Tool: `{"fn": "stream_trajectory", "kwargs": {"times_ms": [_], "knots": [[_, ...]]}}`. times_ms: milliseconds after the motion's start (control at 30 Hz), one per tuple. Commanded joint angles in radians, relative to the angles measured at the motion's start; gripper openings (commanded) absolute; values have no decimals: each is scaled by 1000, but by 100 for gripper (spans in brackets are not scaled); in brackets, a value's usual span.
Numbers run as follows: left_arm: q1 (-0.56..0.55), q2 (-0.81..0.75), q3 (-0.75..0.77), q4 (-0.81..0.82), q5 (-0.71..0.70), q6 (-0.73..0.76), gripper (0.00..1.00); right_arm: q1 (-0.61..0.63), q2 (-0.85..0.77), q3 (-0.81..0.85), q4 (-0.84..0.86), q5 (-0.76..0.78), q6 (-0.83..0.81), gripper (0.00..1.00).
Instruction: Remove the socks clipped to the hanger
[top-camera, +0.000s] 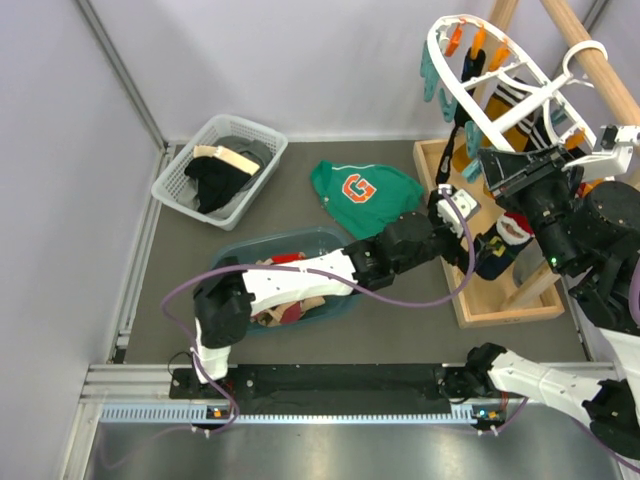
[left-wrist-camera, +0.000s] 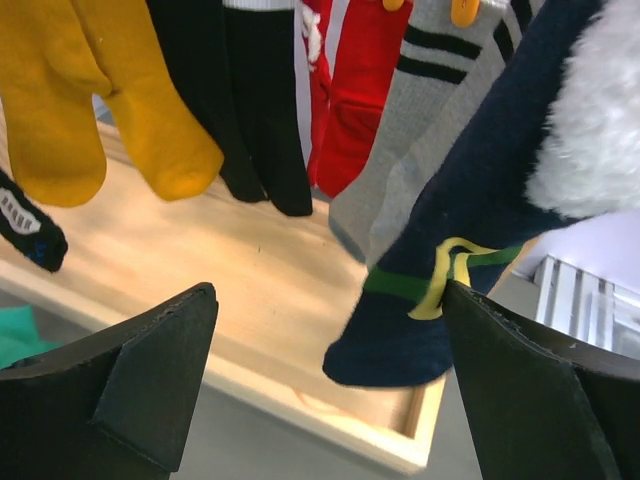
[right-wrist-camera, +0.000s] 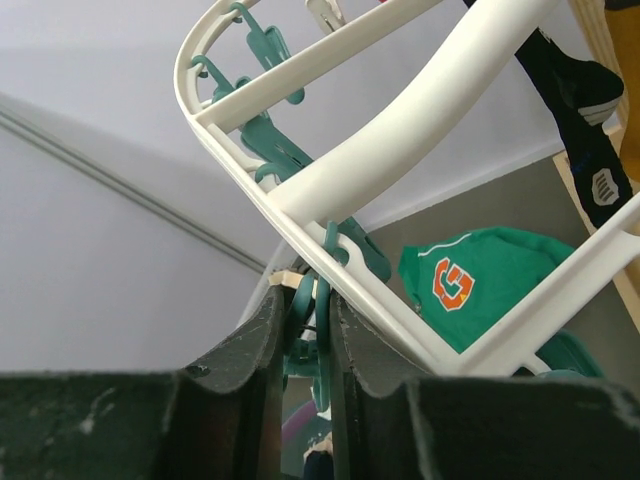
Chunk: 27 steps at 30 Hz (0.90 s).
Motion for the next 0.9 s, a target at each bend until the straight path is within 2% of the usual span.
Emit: {"fn": "stream_trajectory", "kwargs": {"times_ms": [0,67,100,167,200,267,333,467,567,700,867], "knots": [[-2,60,103,81,13,13,95,15,3,1,27,-114,-16,18],[0,80,123,91,33,4,86,15,3,5,24,-111,-19,19],[0,83,127,101,48,1,63,15,3,8,21,-110,-22,20],[-2,78,126,111,77,-3,36,15,1,15,7,-100,-25,22],[-2,75,124,112,84,-4,17,15,3,20,1,-97,-28,24],[-2,60,111,105,82,-4,1,13,3,24,-18,-90,-31,27],[-2,46,85,106,67,-7,0,13,0,29,-31,-87,-36,32],[-2,0,35,94,30,-22,0,15,-10,49,-108,-65,-53,50],[-3,-33,-23,106,-1,-27,0,15,-20,70,-168,-56,-88,58],[-2,-66,-66,94,-33,-36,0,13,-34,87,-246,-54,-136,66],[-6,-113,-116,98,-96,-31,0,13,-13,164,-361,-47,-200,69]]}}
